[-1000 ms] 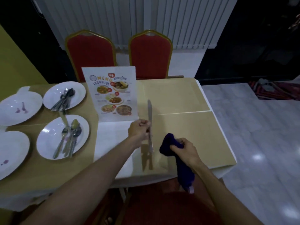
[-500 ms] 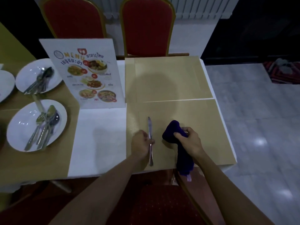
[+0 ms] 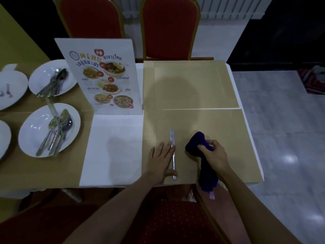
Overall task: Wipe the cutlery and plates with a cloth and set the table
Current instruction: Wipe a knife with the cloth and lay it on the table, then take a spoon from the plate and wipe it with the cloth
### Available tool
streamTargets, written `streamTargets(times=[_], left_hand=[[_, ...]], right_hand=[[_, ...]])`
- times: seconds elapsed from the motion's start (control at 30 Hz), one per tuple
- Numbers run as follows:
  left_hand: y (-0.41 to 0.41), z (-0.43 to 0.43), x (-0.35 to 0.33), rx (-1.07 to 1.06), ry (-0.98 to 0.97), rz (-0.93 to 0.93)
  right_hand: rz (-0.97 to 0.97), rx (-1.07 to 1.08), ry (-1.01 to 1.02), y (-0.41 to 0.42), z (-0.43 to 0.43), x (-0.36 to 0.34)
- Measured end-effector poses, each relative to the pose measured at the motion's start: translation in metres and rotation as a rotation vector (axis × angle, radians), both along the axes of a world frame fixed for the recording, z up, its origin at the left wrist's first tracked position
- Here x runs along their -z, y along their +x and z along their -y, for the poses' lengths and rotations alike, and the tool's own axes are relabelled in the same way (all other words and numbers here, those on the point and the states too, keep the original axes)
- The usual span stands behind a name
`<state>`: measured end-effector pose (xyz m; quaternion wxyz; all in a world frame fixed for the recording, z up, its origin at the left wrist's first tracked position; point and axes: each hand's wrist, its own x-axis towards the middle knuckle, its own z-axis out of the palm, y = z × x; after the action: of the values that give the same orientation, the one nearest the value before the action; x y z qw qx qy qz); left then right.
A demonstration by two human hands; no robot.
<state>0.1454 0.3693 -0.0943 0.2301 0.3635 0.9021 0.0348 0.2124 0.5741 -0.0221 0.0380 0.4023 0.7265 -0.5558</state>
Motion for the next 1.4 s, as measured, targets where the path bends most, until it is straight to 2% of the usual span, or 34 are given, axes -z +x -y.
streamTargets(times=[0.17, 0.33, 0.43, 0.57, 0.63, 0.7, 0.83, 1.0, 1.2, 1.33, 1.4], left_hand=[[-0.012, 0.028, -0.022, -0.116, 0.082, 0.023], [-0.046, 0.114, -0.039, -0.374, 0.225, -0.146], [-0.07, 0.182, -0.043, -0.586, 0.278, -0.157], [-0.107, 0.261, -0.049, -0.8, 0.326, -0.323], [-0.126, 0.287, -0.056, -0.897, 0.296, -0.333], [-0.146, 0.303, -0.063, -0.959, 0.262, -0.285], [-0.181, 0.326, -0.052, -0.938, 0.123, -0.179], [-0.194, 0.336, -0.041, -0.895, 0.121, -0.127], [-0.183, 0.342, -0.073, -1.01, 0.366, 0.087], [-0.164, 0.339, -0.094, -1.178, 0.691, 0.533], [-0.157, 0.339, -0.095, -1.223, 0.777, 0.615]], right_hand=[[-0.032, -0.019, -0.008, -0.009, 0.015, -0.007], [-0.112, -0.315, 0.099, -0.057, 0.075, -0.023], [-0.184, -0.473, 0.167, -0.087, 0.13, -0.03], [-0.186, -0.574, 0.114, -0.118, 0.198, -0.039], [-0.162, -0.611, 0.101, -0.129, 0.225, -0.041], [-0.141, -0.626, 0.107, -0.136, 0.247, -0.043], [-0.137, -0.566, 0.115, -0.144, 0.281, -0.045], [-0.108, -0.512, 0.137, -0.145, 0.299, -0.048], [-0.066, -0.445, 0.09, -0.146, 0.319, -0.061], [-0.105, -0.361, 0.058, -0.153, 0.334, -0.077], [-0.129, -0.374, 0.056, -0.157, 0.341, -0.086]])
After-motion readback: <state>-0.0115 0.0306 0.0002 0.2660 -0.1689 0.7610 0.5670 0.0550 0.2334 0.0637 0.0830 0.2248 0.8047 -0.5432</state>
